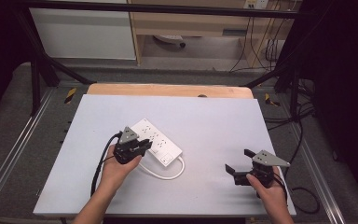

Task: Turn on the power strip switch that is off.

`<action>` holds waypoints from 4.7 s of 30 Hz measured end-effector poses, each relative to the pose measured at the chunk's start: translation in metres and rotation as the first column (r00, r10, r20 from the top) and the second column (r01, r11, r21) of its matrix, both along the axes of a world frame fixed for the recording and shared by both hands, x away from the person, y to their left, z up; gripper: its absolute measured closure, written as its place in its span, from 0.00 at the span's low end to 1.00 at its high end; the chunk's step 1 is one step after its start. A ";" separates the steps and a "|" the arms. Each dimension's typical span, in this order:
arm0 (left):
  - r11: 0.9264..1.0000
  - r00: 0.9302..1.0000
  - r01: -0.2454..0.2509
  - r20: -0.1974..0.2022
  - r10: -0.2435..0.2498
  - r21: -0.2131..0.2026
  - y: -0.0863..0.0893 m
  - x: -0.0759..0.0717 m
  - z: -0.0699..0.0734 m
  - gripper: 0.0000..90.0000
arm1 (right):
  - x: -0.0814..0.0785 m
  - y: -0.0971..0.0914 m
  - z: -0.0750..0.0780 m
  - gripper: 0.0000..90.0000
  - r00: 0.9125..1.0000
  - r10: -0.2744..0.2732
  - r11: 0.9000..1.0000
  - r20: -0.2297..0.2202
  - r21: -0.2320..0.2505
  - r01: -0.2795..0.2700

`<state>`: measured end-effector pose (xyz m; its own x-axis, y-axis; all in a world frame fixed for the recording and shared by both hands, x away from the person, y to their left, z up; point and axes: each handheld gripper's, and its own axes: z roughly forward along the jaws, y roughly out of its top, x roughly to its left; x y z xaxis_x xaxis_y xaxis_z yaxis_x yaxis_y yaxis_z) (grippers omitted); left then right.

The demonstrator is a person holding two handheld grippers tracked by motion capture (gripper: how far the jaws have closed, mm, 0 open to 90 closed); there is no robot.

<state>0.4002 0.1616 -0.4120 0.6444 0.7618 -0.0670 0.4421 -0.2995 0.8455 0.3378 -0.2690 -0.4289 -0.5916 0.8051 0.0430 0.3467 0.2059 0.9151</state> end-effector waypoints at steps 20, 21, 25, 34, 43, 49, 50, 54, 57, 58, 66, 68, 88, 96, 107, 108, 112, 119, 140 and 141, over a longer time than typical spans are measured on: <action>1.000 0.999 0.015 -0.035 -0.015 0.001 -0.015 0.007 -0.015 1.00 | 0.000 0.000 0.000 0.03 1.000 0.005 1.000 -0.002 -0.005 -0.005; 1.000 0.999 0.015 -0.037 -0.015 0.001 -0.015 0.007 -0.015 1.00 | 0.000 0.000 0.000 0.03 1.000 0.005 1.000 -0.002 -0.005 -0.005; 1.000 0.999 0.020 -0.043 -0.020 0.007 -0.017 0.006 -0.016 1.00 | 0.000 0.000 0.000 0.03 1.000 0.006 1.000 0.000 -0.005 -0.006; 0.999 0.998 0.030 -0.051 -0.028 0.029 -0.020 0.007 -0.020 1.00 | 0.000 0.000 0.000 0.03 1.000 0.005 1.000 0.000 -0.006 -0.005; 0.998 0.998 0.033 -0.050 -0.031 0.046 -0.020 0.007 -0.021 1.00 | 0.000 0.000 0.000 0.03 1.000 0.005 1.000 0.000 -0.007 -0.005; 0.998 0.998 0.039 -0.048 -0.037 0.048 -0.021 0.007 -0.022 1.00 | 0.000 0.000 0.000 0.03 1.000 0.005 1.000 0.001 -0.007 -0.005; 0.998 0.998 0.040 -0.049 -0.037 0.048 -0.021 0.007 -0.022 1.00 | 0.000 0.000 0.000 0.03 1.000 0.005 1.000 0.000 -0.007 -0.005; 0.998 0.998 0.041 -0.048 -0.038 0.055 -0.022 0.007 -0.023 1.00 | 0.000 0.000 0.000 0.03 1.000 0.006 1.000 0.000 -0.006 -0.006; 0.997 0.998 0.042 -0.046 -0.039 0.060 -0.022 0.007 -0.023 1.00 | 0.000 0.000 0.000 0.03 1.000 0.007 1.000 0.000 -0.005 -0.007; 0.997 0.998 0.042 -0.045 -0.039 0.061 -0.022 0.007 -0.023 1.00 | 0.000 0.000 0.000 0.03 1.000 0.007 1.000 0.000 -0.005 -0.007; 0.997 0.998 0.048 -0.046 -0.045 0.068 -0.023 0.007 -0.024 1.00 | 0.000 0.000 0.000 0.03 1.000 0.006 1.000 0.002 -0.006 -0.006; 0.996 0.998 0.049 -0.048 -0.045 0.069 -0.023 0.007 -0.024 1.00 | 0.000 0.000 0.000 0.03 1.000 0.005 1.000 0.003 -0.005 -0.005; 0.997 0.998 0.045 -0.042 -0.042 0.069 -0.023 0.007 -0.025 1.00 | 0.000 0.000 0.000 0.03 1.000 0.006 1.000 0.000 -0.006 -0.006; 0.996 0.998 0.042 -0.040 -0.040 0.072 -0.023 0.007 -0.026 1.00 | 0.000 0.000 0.000 0.03 1.000 0.006 1.000 0.000 -0.009 -0.006; 0.997 0.999 0.041 -0.037 -0.039 0.072 -0.023 0.006 -0.026 1.00 | 0.000 0.000 0.000 0.03 1.000 0.005 1.000 -0.001 -0.006 -0.005; 0.997 0.999 0.042 -0.037 -0.039 0.072 -0.023 0.006 -0.026 1.00 | 0.000 0.000 0.000 0.03 1.000 0.006 1.000 0.001 -0.004 -0.006; 0.997 0.999 0.041 -0.037 -0.039 0.071 -0.023 0.006 -0.026 1.00 | 0.000 0.000 0.001 0.03 1.000 0.002 1.000 0.001 -0.001 -0.002; 0.996 0.999 0.044 -0.035 -0.041 0.076 -0.023 0.006 -0.026 1.00 | 0.000 0.000 0.001 0.03 1.000 0.006 1.000 0.002 -0.006 -0.006; 0.996 0.999 0.038 -0.030 -0.035 0.079 -0.024 0.005 -0.027 1.00 | -0.001 0.000 0.000 0.03 1.000 0.005 1.000 0.000 -0.005 -0.005; 0.996 0.999 0.038 -0.030 -0.036 0.081 -0.024 0.005 -0.026 1.00 | -0.001 0.000 0.000 0.03 1.000 0.007 1.000 0.000 -0.007 -0.007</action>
<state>0.4049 0.1372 -0.4384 0.6711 0.7409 -0.0243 0.4529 -0.3838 0.8047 0.3373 -0.2686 -0.4284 -0.5972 0.8012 0.0373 0.3455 0.2151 0.9134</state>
